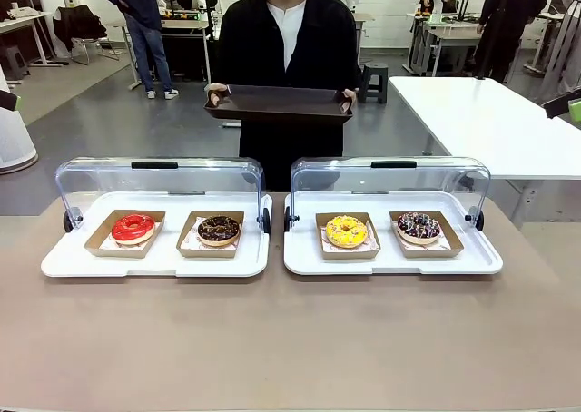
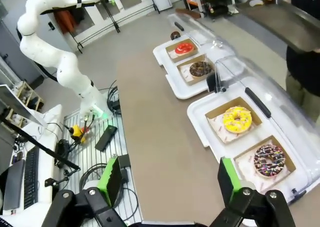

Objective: Provide the desired donut to the person.
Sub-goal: Pick up and lift the Paper togo box containing the Donut pointed at by the person.

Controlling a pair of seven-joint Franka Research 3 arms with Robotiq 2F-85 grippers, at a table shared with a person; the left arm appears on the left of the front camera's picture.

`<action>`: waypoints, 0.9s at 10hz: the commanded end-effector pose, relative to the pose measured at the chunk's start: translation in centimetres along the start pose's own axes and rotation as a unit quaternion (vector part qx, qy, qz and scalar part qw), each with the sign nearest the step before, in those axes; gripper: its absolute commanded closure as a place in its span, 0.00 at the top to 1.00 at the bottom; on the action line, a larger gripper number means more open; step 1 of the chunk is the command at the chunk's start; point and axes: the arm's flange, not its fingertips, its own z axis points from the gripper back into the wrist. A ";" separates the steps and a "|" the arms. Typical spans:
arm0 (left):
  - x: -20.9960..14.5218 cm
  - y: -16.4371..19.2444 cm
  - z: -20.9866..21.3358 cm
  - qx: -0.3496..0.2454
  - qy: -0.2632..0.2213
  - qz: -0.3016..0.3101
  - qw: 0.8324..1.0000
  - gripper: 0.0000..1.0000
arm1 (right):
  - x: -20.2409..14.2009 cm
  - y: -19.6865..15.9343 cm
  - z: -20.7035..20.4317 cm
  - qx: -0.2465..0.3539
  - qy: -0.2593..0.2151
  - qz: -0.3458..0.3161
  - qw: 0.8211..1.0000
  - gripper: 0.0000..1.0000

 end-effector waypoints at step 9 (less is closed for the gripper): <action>-0.1 0.3 0.0 0.010 0.009 0.002 1.000 1.00 | 0.1 -0.1 -0.7 0.000 0.010 0.001 1.000 1.00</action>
